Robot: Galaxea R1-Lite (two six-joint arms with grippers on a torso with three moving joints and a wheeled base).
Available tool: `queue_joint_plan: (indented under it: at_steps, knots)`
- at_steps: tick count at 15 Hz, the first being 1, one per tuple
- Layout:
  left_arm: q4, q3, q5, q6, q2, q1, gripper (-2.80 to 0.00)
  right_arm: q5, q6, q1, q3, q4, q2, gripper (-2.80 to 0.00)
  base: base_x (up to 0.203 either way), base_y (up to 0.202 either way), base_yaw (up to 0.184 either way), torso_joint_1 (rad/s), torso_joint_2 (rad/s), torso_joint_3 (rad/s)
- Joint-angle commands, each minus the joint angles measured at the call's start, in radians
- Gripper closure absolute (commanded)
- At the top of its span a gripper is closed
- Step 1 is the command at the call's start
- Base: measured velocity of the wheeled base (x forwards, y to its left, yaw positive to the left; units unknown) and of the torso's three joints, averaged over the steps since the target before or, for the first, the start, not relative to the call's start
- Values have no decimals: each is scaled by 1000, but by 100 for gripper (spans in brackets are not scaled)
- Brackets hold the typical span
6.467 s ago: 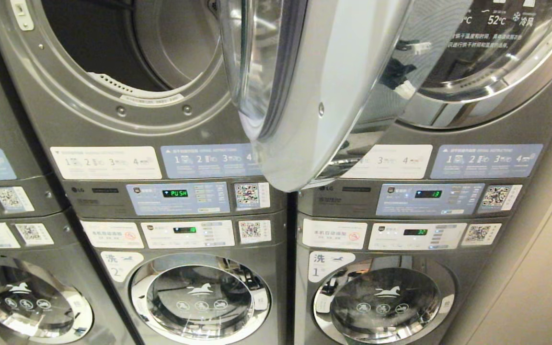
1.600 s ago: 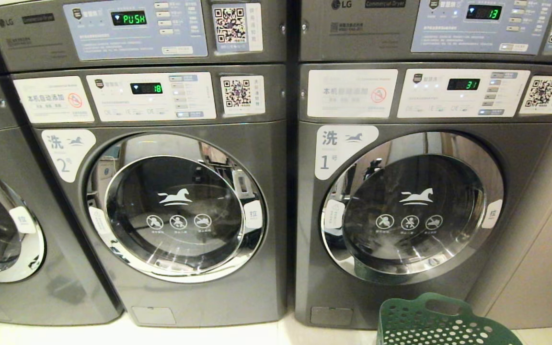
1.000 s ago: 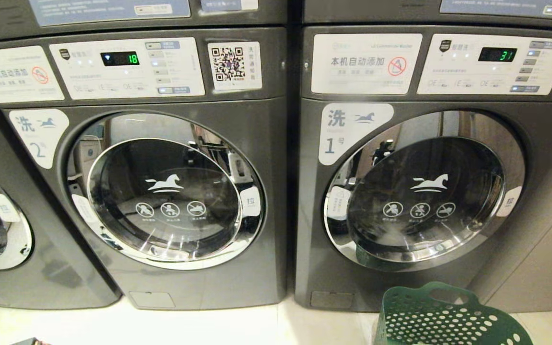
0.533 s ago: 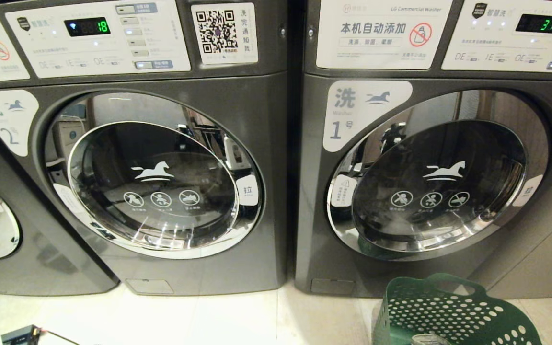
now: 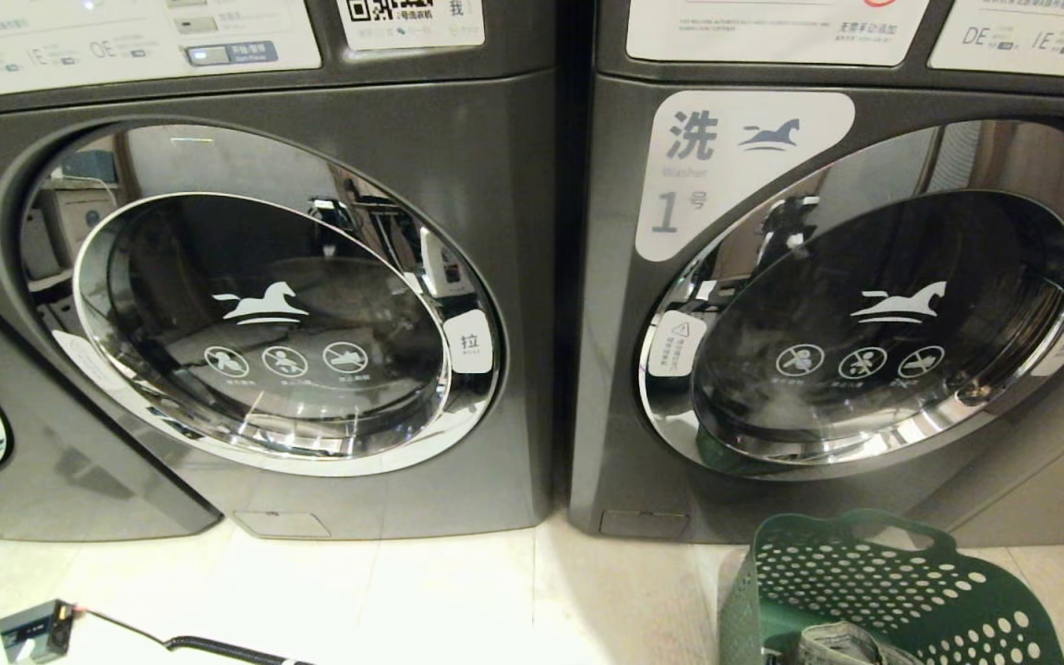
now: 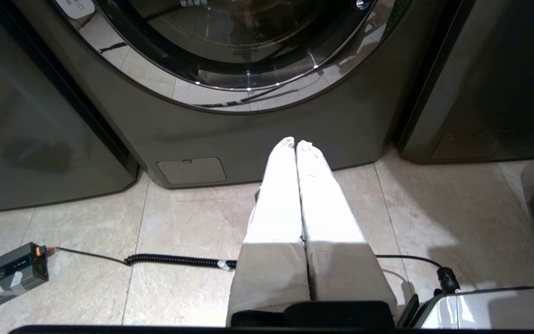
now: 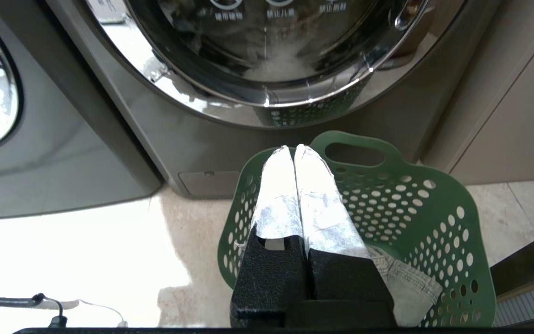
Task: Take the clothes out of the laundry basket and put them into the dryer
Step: Take the clothes out of the basket
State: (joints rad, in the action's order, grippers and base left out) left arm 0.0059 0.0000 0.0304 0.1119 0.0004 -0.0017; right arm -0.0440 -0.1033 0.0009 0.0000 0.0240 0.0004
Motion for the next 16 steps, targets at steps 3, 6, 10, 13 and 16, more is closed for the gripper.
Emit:
queue_joint_plan:
  at_steps: [3,6,10,13,16]
  knots:
    - [0,0,0,19,1,0,0,0,0,1,6,1,1,0,0,0,0,6,-2,-191]
    - [0,0,-1,29,1,0,0,0,8,1,5,-1,1,0,0,0,0,4,2,-200]
    - [0,0,-3,29,1,0,0,0,7,1,6,0,1,0,0,0,0,5,3,-201]
    - [0,0,-3,29,1,0,0,0,4,1,6,1,1,0,0,0,0,1,0,-198]
    - [1,0,-1,29,1,0,0,0,4,0,6,1,1,0,0,0,0,-4,3,-196]
